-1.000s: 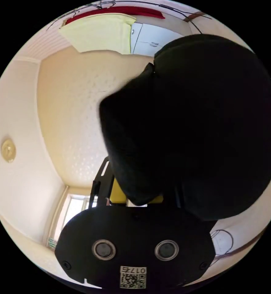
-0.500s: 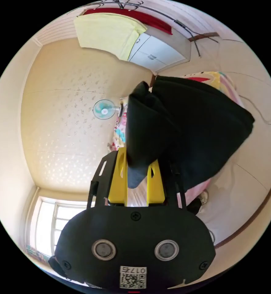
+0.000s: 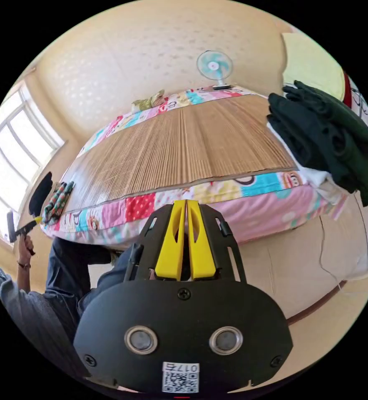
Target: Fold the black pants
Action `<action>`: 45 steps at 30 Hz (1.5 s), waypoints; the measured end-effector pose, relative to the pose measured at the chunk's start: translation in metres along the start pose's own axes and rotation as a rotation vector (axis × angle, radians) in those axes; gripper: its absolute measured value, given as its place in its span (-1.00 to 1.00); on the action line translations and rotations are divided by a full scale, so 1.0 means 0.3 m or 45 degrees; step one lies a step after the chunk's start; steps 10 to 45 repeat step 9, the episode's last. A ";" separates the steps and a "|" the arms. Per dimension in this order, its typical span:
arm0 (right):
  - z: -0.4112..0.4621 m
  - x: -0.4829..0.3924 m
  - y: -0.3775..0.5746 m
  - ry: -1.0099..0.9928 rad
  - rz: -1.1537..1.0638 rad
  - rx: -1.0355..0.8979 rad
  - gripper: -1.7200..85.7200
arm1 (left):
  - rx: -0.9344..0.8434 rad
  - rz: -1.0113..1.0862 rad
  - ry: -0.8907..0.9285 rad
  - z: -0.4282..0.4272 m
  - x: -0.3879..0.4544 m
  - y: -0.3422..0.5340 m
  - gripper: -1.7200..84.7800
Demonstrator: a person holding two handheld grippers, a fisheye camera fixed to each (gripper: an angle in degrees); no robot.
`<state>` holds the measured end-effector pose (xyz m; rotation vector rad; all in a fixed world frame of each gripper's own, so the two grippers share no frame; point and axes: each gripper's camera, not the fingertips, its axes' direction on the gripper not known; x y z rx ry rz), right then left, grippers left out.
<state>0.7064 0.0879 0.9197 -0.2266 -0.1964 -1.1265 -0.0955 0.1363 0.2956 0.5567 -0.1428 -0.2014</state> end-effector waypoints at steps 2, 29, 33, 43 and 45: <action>0.083 -0.187 0.048 -0.161 0.029 0.022 -0.95 | 0.112 -0.048 -0.145 -0.088 -0.074 -0.043 -0.68; 0.215 -0.537 0.052 -0.244 -0.063 0.091 -0.95 | -0.024 -0.264 -0.569 -0.028 -0.445 -0.301 -0.53; 0.215 -0.537 0.052 -0.244 -0.063 0.091 -0.95 | -0.024 -0.264 -0.569 -0.028 -0.445 -0.301 -0.53; 0.215 -0.537 0.052 -0.244 -0.063 0.091 -0.95 | -0.024 -0.264 -0.569 -0.028 -0.445 -0.301 -0.53; 0.215 -0.537 0.052 -0.244 -0.063 0.091 -0.95 | -0.024 -0.264 -0.569 -0.028 -0.445 -0.301 -0.53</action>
